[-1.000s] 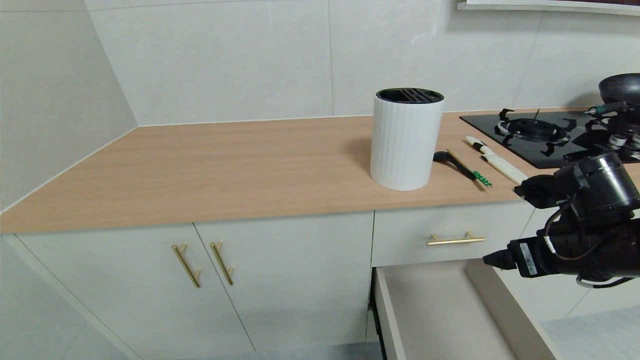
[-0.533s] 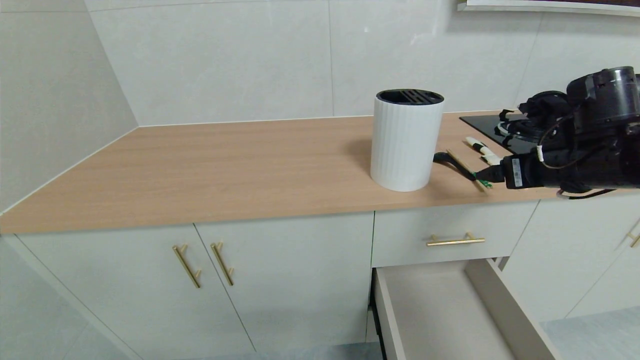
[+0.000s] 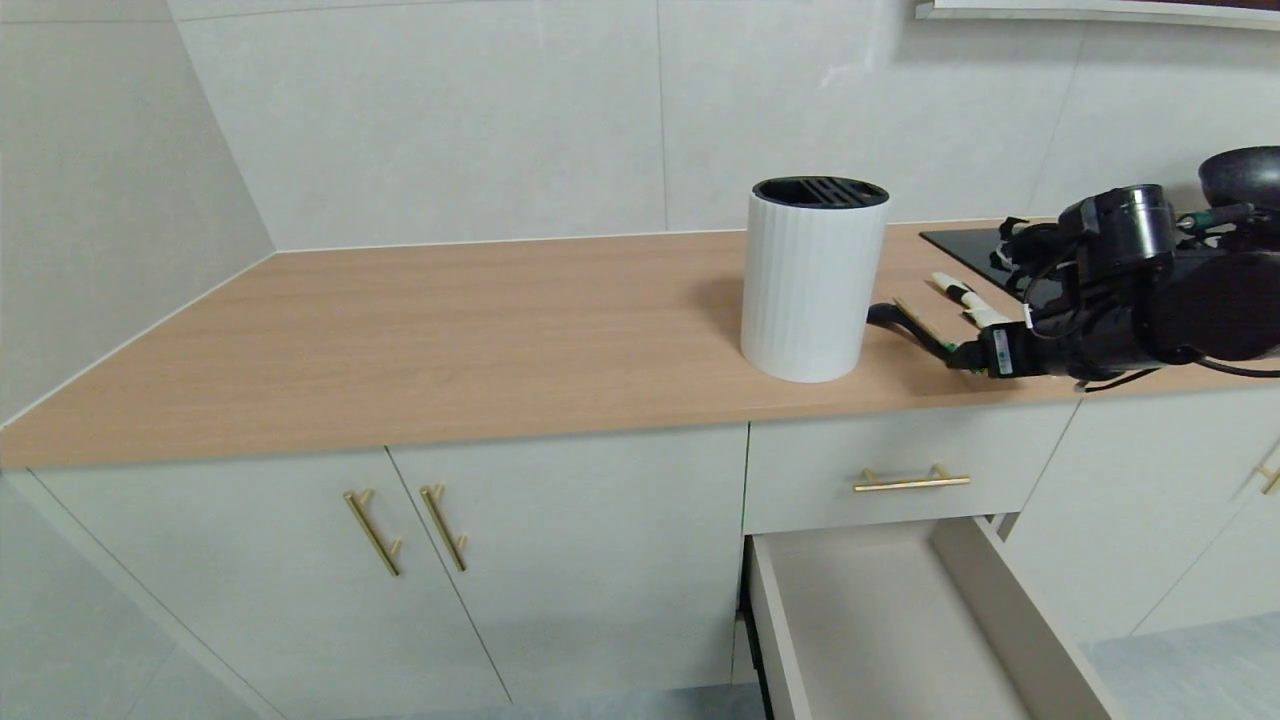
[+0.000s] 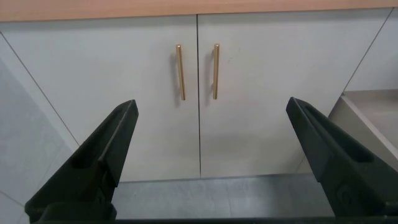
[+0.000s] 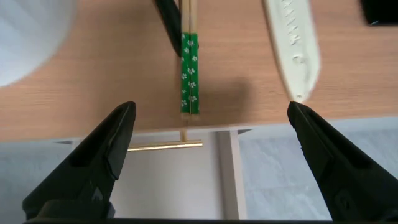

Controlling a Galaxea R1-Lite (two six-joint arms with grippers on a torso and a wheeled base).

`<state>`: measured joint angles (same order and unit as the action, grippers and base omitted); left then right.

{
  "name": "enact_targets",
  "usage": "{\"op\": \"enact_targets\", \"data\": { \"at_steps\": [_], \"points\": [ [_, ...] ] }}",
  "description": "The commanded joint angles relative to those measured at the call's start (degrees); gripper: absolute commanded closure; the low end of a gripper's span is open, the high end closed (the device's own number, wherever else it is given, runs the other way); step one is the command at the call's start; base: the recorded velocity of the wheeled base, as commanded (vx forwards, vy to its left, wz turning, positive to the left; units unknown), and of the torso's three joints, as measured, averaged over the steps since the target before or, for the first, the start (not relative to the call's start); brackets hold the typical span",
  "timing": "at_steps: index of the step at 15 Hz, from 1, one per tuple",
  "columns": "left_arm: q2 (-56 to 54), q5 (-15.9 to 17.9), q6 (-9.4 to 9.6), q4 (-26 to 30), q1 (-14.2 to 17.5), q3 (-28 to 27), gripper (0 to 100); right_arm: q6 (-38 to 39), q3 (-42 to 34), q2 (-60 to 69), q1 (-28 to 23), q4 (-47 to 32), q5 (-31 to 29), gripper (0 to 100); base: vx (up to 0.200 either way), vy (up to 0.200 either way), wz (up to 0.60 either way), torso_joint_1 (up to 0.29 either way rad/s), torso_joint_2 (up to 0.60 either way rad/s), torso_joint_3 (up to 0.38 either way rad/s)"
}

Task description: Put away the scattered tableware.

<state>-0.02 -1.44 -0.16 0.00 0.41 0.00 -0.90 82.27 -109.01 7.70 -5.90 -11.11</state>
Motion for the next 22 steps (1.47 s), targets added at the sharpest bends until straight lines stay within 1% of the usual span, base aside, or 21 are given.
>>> {"op": "enact_targets", "data": {
  "at_steps": [1, 3, 8, 9, 15, 19, 20, 22],
  "points": [
    [0.02, 0.03, -0.02, 0.00, 0.02, 0.00, 0, 0.02, 0.17, -3.23, 0.56, 1.95, -0.23, 0, 0.000, 0.000, 0.00, 0.000, 0.00, 0.000],
    [0.02, 0.03, -0.02, 0.00, 0.02, 0.00, 0, 0.11, 0.17, -4.63, 0.65, 4.41, -0.41, 0, 0.000, 0.000, 0.00, 0.000, 0.00, 0.000],
    [0.02, 0.03, -0.02, 0.00, 0.02, 0.00, 0, 0.29, 0.96, -5.60, 0.73, 4.58, -0.32, 0, 0.000, 0.000, 0.00, 0.000, 0.00, 0.000],
    [0.02, -0.06, -0.02, 0.00, 0.02, 0.00, 0, 0.29, 1.05, -5.51, 0.73, 4.58, -0.23, 100, 0.000, 0.000, 0.00, 0.000, 0.00, 0.000],
    [0.02, 0.03, -0.02, 0.00, 0.02, 0.00, 0, 0.46, 1.05, -5.16, 0.73, 4.67, -0.14, 100, 0.000, 0.000, 0.00, 0.000, 0.00, 0.000],
    [0.02, 0.03, -0.02, 0.00, 0.02, 0.00, 0, 3.10, 0.25, 0.64, 0.65, 4.41, 0.30, 100, 0.000, 0.000, 0.00, 0.000, 0.00, 0.000],
    [0.02, 0.03, -0.02, 0.00, 0.02, 0.00, 0, 3.98, -0.36, 2.31, 0.65, 4.23, 0.38, 100, 0.000, 0.000, 0.00, 0.000, 0.00, 0.000],
    [0.02, 0.03, -0.02, 0.00, 0.02, 0.00, 0, 4.86, -6.42, 10.13, 0.65, 4.23, 2.23, 100, 0.000, 0.000, 0.00, 0.000, 0.00, 0.000]
  ]
}}
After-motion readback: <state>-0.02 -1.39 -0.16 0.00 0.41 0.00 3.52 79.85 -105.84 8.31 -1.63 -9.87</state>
